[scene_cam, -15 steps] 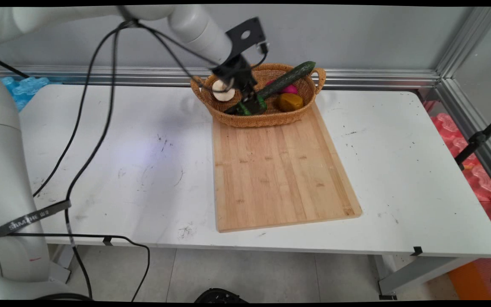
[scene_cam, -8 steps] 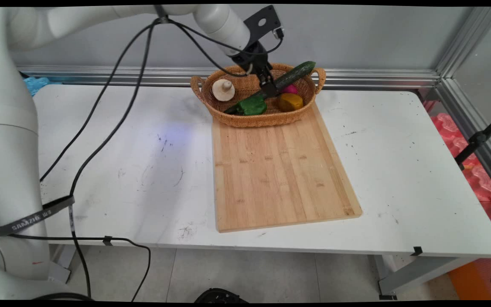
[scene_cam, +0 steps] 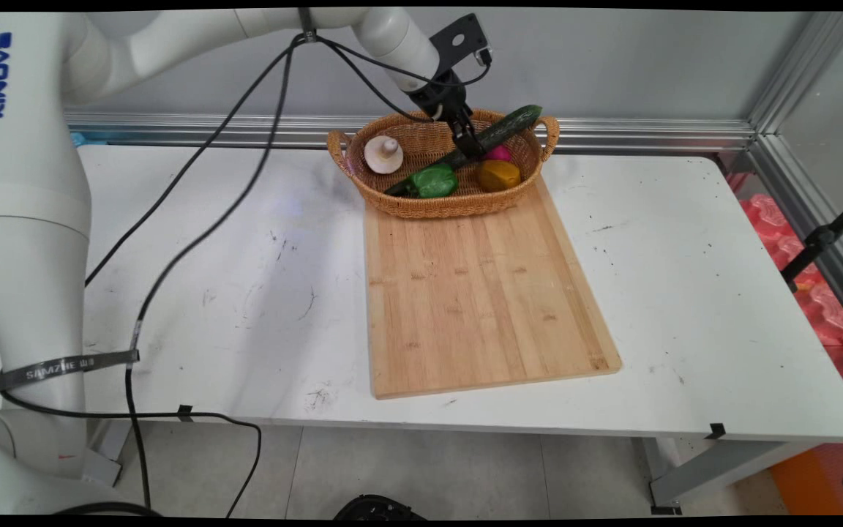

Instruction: Pick up the cucumber from the vegetable basket, then place the picked object on the cutting board

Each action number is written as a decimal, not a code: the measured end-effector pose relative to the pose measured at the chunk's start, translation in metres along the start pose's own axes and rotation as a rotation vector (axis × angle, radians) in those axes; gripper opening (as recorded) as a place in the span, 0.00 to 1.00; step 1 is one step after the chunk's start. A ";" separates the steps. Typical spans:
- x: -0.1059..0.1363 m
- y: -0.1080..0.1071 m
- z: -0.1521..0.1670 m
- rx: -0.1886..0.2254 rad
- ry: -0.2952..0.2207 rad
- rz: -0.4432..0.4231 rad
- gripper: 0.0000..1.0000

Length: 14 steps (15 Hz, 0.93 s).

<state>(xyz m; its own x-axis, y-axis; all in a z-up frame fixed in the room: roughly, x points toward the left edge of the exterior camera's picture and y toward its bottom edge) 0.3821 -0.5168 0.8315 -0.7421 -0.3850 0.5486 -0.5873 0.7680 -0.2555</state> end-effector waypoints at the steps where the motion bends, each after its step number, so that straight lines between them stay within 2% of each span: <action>1: -0.001 -0.004 0.005 -0.004 -0.002 -0.001 1.00; 9: -0.003 -0.020 0.026 -0.030 -0.008 -0.012 1.00; 10: -0.003 -0.021 0.027 -0.033 -0.010 -0.012 0.00; 14: -0.005 -0.023 0.030 -0.048 -0.021 -0.009 0.00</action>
<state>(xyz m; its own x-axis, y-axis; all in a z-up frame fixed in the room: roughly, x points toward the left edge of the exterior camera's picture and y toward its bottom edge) 0.3895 -0.5478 0.8107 -0.7435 -0.4024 0.5341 -0.5786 0.7876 -0.2120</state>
